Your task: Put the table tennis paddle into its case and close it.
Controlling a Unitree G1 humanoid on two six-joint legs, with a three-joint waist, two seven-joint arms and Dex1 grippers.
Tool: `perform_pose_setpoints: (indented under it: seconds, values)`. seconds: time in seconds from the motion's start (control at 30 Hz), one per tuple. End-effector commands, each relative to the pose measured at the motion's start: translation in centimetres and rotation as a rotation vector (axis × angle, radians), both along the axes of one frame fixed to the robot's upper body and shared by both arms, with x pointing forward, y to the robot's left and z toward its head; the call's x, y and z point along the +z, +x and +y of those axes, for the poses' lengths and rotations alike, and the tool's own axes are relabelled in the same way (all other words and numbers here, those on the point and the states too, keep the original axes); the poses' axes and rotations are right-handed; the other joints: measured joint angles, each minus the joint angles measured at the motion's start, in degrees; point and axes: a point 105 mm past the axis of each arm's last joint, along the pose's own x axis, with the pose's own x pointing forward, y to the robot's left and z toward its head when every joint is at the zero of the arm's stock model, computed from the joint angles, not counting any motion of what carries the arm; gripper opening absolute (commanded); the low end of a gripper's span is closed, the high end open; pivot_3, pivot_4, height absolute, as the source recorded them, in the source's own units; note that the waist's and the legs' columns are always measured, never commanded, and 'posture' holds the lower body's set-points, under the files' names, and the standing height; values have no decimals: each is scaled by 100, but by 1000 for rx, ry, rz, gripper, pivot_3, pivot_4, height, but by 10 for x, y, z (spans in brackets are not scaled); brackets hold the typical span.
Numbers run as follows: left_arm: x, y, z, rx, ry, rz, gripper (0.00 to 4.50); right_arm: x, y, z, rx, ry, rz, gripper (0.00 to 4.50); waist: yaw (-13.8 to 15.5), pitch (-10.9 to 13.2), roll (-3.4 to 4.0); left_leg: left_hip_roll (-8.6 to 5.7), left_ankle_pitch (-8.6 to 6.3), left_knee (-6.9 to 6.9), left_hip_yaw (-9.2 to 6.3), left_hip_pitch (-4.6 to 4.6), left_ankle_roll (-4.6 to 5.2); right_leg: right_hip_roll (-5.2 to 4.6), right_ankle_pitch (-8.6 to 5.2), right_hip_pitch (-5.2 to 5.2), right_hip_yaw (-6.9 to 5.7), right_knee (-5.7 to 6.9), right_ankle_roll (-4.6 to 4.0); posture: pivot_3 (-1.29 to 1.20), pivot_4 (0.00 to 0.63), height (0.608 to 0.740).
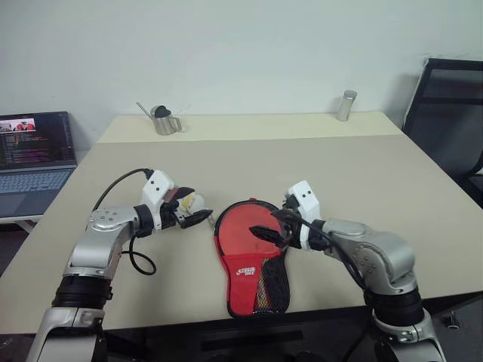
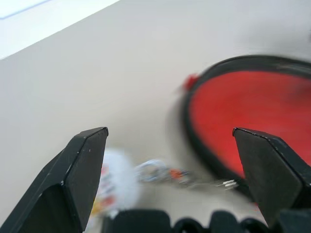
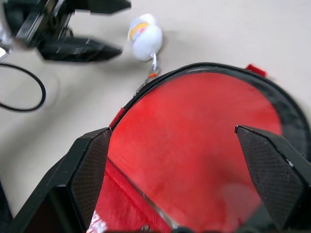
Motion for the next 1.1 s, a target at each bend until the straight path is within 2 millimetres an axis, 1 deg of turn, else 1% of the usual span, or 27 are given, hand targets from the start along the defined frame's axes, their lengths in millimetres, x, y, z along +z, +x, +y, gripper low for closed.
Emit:
perform_pose_setpoints:
  seconds: [0.03,0.17,0.23,0.33,0.47,0.57,0.67,0.83,1.03,1.1]
  values:
    - [19,6,15,61,-7,-29,4500,5,1,7,21,2,-62,4478,10,0,-1,0,0,2,0,0,0,0,0,0,0,2,0,0,150,740]
    - [25,12,22,105,-10,-45,4500,3,2,10,21,-1,-68,4478,42,0,-1,1,1,5,-1,0,-1,0,1,0,0,3,1,0,150,740]
    - [28,21,29,160,-9,-58,4500,2,2,12,21,-3,-70,4478,53,-1,-2,1,1,5,-2,0,-1,0,1,1,-1,3,1,0,150,740]
    - [28,36,34,221,-14,-59,4500,1,3,13,21,-11,-79,4478,63,-1,-2,0,1,6,-2,0,-1,0,1,1,-3,4,1,0,150,740]
    - [20,52,31,254,-51,-3,4500,1,5,13,16,-17,-90,4478,67,-2,-4,-2,1,7,0,-1,-1,0,2,3,-4,3,3,0,150,740]
    - [10,58,24,236,-62,54,4500,1,6,13,13,-16,-93,4478,64,-2,-4,-3,1,8,3,-2,-1,0,3,2,-8,3,4,0,150,740]
    - [-4,60,12,185,-68,134,4500,2,7,13,10,-18,-99,4478,64,-2,-5,-3,1,8,4,-3,-1,0,4,1,-21,4,4,0,150,740]
    - [-26,57,4,138,-44,243,4500,2,8,12,0,-20,-109,4478,56,-2,-5,0,1,8,1,-4,-1,1,3,1,-30,5,4,0,150,740]
    - [-35,56,6,142,-11,263,4500,2,8,10,-5,-22,-118,4478,59,-3,-5,0,1,9,-1,-4,-1,2,3,1,-32,6,4,0,150,740]
    - [-37,55,7,144,-11,264,4500,5,6,10,19,-15,-141,4478,59,-3,-5,0,1,10,-3,-6,-1,1,4,1,-33,6,3,0,150,740]
